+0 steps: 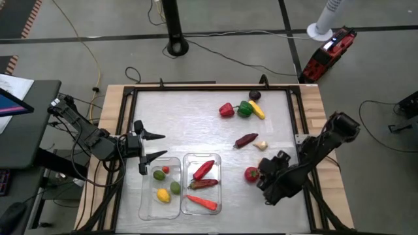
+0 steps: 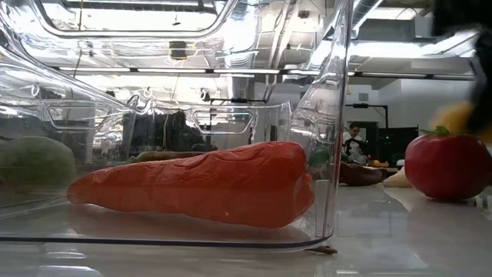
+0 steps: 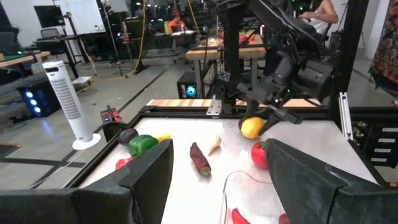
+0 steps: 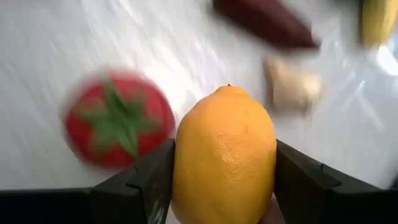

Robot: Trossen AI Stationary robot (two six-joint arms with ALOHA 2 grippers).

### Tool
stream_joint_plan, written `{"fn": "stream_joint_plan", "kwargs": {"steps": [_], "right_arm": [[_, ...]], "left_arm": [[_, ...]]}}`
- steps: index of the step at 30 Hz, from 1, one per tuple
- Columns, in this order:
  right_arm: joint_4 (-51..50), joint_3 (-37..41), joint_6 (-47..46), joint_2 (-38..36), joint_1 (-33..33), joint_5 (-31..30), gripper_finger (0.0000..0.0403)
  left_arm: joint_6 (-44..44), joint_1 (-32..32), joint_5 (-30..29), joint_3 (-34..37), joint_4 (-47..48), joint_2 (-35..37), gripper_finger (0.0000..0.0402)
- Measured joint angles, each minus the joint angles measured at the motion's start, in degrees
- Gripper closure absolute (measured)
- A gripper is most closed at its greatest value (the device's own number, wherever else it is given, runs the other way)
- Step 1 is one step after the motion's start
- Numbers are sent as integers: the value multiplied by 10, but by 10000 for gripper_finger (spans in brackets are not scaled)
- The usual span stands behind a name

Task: Sort produce into baskets
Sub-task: Put the yellow lemon into the left transparent bin

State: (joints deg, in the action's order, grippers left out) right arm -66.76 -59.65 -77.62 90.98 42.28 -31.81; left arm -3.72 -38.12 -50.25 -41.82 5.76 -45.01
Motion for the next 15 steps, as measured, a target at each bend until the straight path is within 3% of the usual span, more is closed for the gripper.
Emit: {"fn": "stream_joint_plan", "kwargs": {"steps": [4, 7, 12, 15], "right_arm": [[76, -30, 114, 0, -45, -72, 148], [225, -34, 260, 0, -84, -89, 148], [530, -34, 512, 2, -133, -29, 148], [658, -34, 606, 2, -155, 17, 147]], "left_arm": [[0, 0, 0, 0, -1, 0, 159], [0, 0, -1, 0, -1, 0, 159], [0, 0, -1, 0, -1, 0, 159], [0, 0, -1, 0, -1, 0, 159]]}}
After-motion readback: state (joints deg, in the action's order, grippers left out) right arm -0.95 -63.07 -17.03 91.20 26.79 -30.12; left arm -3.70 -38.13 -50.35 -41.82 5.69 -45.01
